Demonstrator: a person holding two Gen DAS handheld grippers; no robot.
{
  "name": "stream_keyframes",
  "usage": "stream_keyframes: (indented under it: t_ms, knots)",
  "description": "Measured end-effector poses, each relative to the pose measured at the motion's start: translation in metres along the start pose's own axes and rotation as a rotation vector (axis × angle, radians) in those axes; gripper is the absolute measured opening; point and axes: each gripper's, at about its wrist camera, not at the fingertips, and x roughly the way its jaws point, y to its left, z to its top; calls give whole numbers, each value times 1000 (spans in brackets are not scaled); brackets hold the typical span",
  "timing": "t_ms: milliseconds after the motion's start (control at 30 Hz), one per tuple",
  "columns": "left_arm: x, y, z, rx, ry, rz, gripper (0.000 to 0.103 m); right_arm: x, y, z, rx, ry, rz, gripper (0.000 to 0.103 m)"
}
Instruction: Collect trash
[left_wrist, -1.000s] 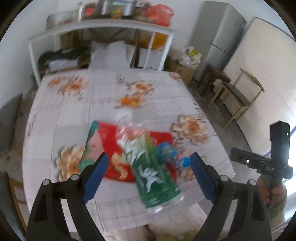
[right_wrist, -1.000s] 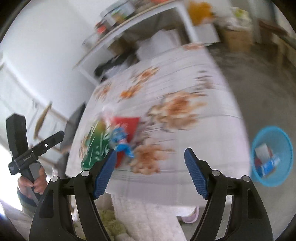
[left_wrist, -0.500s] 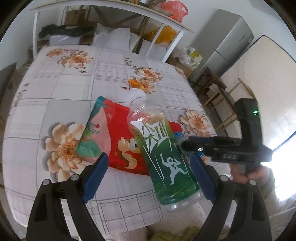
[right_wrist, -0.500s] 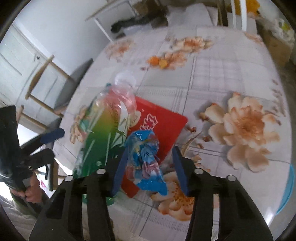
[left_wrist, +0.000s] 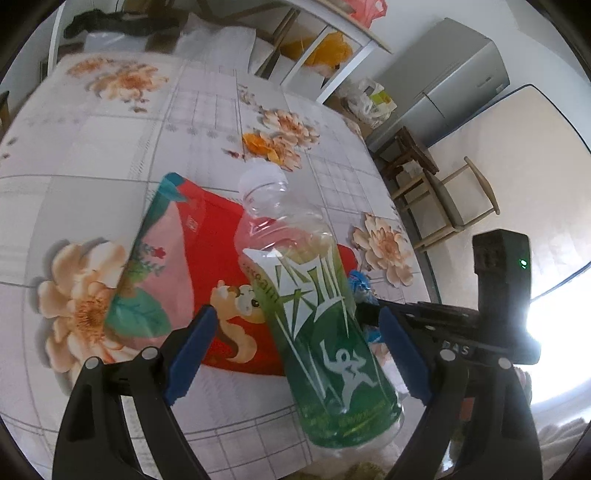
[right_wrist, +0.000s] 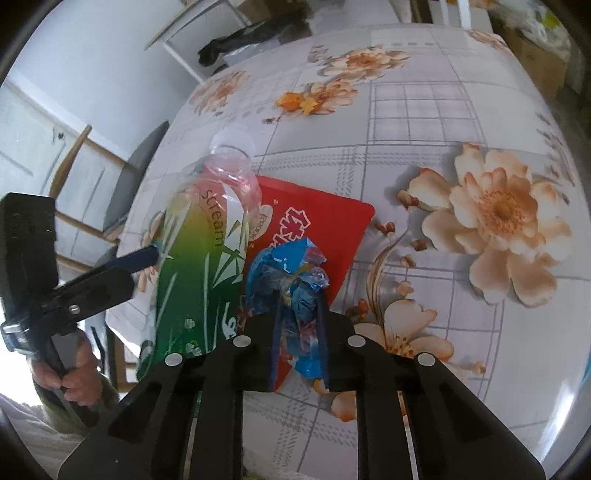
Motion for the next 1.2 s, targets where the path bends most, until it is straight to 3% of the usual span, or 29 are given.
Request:
stream_keyframes:
  t_ms: [267,367,433,533,700,833,1033,1200]
  knots:
    - [9,-2,2,-15,15,12,87,-19,-18,-3,61,-52,-5,15]
    - [6,-2,2,-7,-3,45,87,-22,-25,-3,82,-63,2,23]
    - [-1,2,1,-11,-25,65,87,-25,-25,-2,81,-82,5,39]
    - [-11,8,1,-15,-55,101,87,-41,-20,-1,58,-141,9,51]
    - [-32,23,-2,-35,-111,152,87,-56,5,6,17,-181,63,57]
    - [-44,34,-7,-50,-138,186,87,-34,37,14,-11,-102,122,59]
    - [-54,49,-19,-56,-136,243,77,6,57,21,5,-1,102,59]
    - [-53,55,-26,-48,-126,255,67,23,60,22,31,28,82,61]
